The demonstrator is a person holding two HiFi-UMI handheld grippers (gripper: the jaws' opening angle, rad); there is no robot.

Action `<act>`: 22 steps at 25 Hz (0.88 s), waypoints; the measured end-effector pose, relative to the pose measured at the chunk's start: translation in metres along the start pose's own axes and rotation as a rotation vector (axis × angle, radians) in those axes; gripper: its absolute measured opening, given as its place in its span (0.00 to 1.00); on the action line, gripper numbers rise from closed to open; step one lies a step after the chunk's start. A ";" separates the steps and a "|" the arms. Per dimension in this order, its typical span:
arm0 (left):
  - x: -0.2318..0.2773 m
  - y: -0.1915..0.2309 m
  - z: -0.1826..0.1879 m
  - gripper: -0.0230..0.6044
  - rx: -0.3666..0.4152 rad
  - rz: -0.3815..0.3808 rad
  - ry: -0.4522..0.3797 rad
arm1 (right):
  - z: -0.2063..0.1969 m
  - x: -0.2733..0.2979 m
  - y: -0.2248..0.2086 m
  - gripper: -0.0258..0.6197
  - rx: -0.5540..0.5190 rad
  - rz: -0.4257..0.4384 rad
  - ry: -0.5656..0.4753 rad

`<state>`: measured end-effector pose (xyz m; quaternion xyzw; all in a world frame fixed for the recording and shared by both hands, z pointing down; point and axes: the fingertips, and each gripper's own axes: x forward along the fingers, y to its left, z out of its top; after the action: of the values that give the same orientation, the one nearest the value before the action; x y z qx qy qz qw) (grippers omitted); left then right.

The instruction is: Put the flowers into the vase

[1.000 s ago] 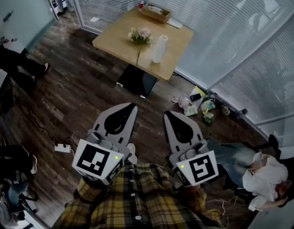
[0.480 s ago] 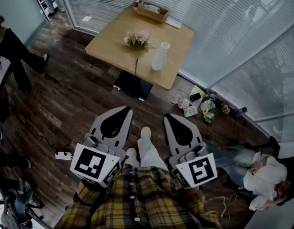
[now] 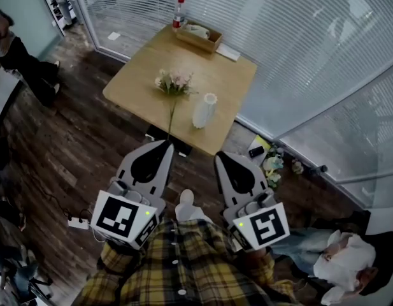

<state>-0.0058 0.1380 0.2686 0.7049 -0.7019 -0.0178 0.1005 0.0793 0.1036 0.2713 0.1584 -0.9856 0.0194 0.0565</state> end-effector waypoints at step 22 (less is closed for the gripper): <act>0.123 0.089 0.015 0.05 -0.016 0.053 0.031 | 0.008 0.109 -0.107 0.06 0.026 -0.005 -0.009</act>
<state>-0.0942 0.0146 0.2831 0.6854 -0.7186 -0.0098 0.1174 0.0094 -0.0325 0.2780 0.1615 -0.9851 0.0314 0.0502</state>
